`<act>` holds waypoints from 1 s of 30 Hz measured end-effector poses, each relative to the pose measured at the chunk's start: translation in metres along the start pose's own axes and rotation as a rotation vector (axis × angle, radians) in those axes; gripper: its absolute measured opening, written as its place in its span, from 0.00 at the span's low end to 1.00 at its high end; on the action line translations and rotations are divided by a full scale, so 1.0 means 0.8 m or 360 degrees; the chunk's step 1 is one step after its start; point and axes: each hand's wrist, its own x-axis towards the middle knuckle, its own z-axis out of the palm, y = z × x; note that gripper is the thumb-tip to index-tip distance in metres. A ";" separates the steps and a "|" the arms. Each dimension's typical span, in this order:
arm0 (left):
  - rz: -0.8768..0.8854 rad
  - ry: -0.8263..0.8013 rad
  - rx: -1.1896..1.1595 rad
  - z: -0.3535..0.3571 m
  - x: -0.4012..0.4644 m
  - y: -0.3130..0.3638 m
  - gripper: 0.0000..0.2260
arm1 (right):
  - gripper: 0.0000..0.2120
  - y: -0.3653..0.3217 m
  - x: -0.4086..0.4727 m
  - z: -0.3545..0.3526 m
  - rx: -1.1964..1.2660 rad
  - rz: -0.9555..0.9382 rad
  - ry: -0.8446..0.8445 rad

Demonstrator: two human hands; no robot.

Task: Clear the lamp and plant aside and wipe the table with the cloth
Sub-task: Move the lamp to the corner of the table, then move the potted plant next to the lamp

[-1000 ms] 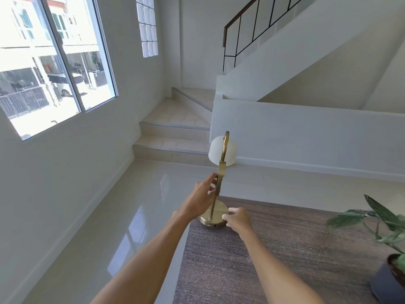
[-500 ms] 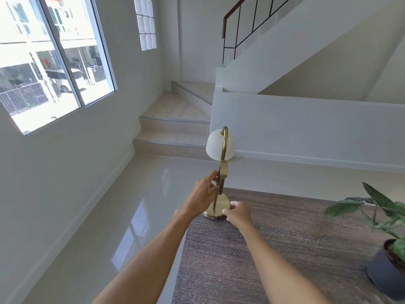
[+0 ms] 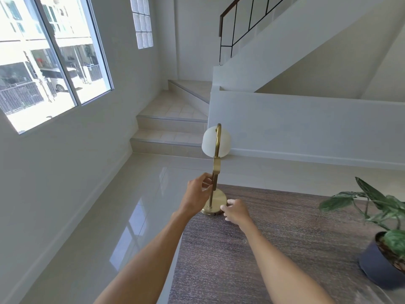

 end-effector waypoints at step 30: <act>-0.0215 -0.0411 0.0318 0.199 -0.185 0.122 0.15 | 0.27 0.183 -0.179 -0.213 -0.0134 -0.0126 -0.0222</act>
